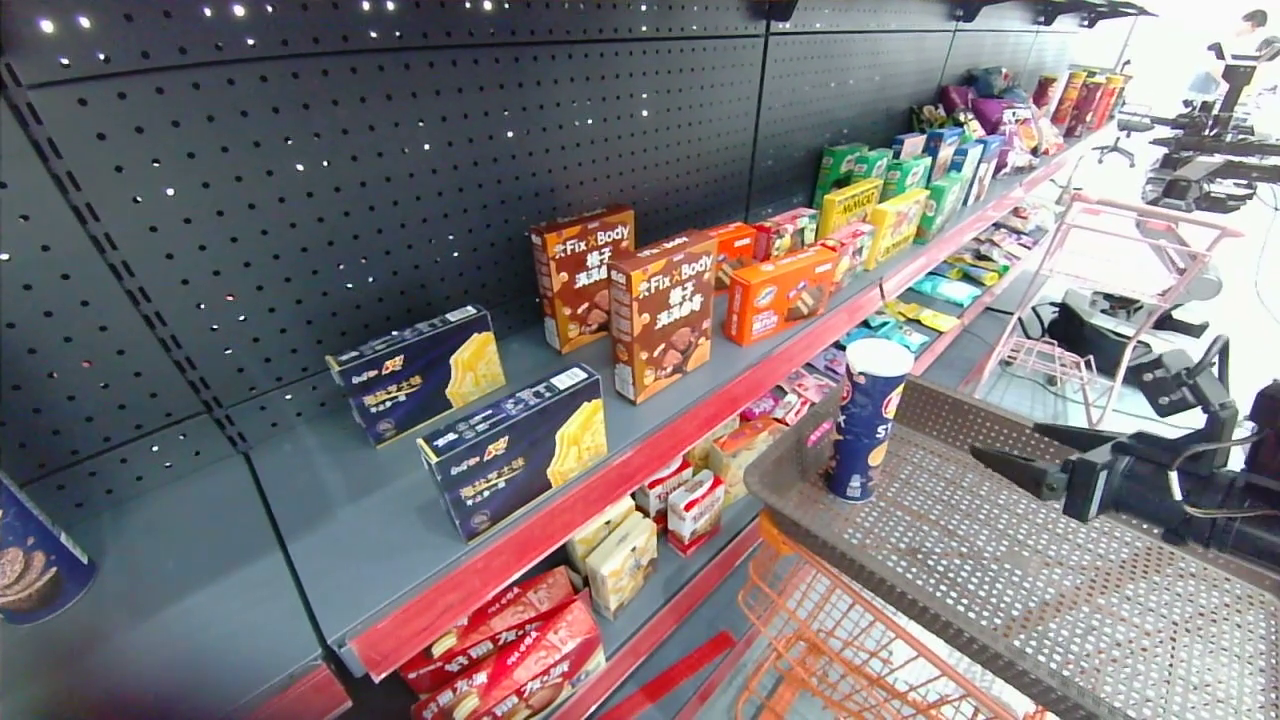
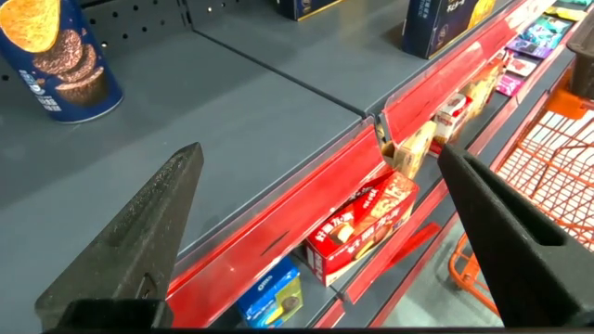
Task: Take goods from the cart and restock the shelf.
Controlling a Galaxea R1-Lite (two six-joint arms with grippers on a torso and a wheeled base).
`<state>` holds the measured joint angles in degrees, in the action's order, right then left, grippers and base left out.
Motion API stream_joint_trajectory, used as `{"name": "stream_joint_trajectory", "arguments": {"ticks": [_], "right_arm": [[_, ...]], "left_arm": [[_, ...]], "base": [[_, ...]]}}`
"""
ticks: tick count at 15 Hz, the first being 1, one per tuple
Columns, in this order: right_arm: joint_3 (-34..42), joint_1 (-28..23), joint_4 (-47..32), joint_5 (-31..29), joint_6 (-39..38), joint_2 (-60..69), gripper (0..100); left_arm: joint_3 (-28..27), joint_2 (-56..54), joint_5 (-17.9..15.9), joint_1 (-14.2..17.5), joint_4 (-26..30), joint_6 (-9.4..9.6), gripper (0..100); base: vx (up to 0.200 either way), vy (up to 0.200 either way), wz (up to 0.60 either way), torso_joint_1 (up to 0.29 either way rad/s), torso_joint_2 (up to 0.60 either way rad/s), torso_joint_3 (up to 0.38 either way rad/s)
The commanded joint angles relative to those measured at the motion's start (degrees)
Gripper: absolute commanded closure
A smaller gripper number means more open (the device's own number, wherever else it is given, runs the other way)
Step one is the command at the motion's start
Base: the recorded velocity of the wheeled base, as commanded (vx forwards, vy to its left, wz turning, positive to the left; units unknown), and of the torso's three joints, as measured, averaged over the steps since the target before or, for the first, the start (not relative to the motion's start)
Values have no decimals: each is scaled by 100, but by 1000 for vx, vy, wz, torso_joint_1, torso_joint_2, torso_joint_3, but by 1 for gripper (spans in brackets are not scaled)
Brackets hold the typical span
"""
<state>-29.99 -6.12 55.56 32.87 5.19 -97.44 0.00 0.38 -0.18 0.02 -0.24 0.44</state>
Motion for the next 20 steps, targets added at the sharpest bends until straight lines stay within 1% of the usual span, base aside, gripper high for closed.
{"name": "stream_joint_trajectory", "arguments": {"ticks": [1, 3, 5, 8, 10, 14, 16, 20], "right_arm": [[-306, 14, 42, 247, 140, -601, 0], [-402, 76, 77, 466, 272, -812, 0], [-332, 340, 253, 704, 280, -961, 0], [-464, 568, 649, 765, 342, -1401, 0], [-543, 638, 710, 765, 342, -1559, 0], [-1088, 797, 877, 704, 368, -2113, 0], [-1563, 840, 1062, 677, 333, -2455, 0], [-2573, 1034, 1018, 677, 280, -3009, 0]], "left_arm": [[0, 6, 1, -2, -2, 0, 0], [0, 6, 1, -2, -2, 0, 0], [0, 6, 1, -2, -2, 0, 0], [0, 6, 1, 6, -2, 0, 0], [0, 6, 1, -2, -2, 0, 0], [0, 6, 1, -2, -2, 0, 0], [0, 6, 1, -2, -2, 0, 0], [0, 6, 1, -2, -2, 0, 0]], "base": [[0, 0, 0, 0, 0, 0], [0, 0, 0, 0, 0, 0], [0, 0, 0, 0, 0, 0], [0, 0, 0, 0, 0, 0], [0, 0, 0, 0, 0, 0], [0, 0, 0, 0, 0, 0], [0, 0, 0, 0, 0, 0], [0, 0, 0, 0, 0, 0]]}}
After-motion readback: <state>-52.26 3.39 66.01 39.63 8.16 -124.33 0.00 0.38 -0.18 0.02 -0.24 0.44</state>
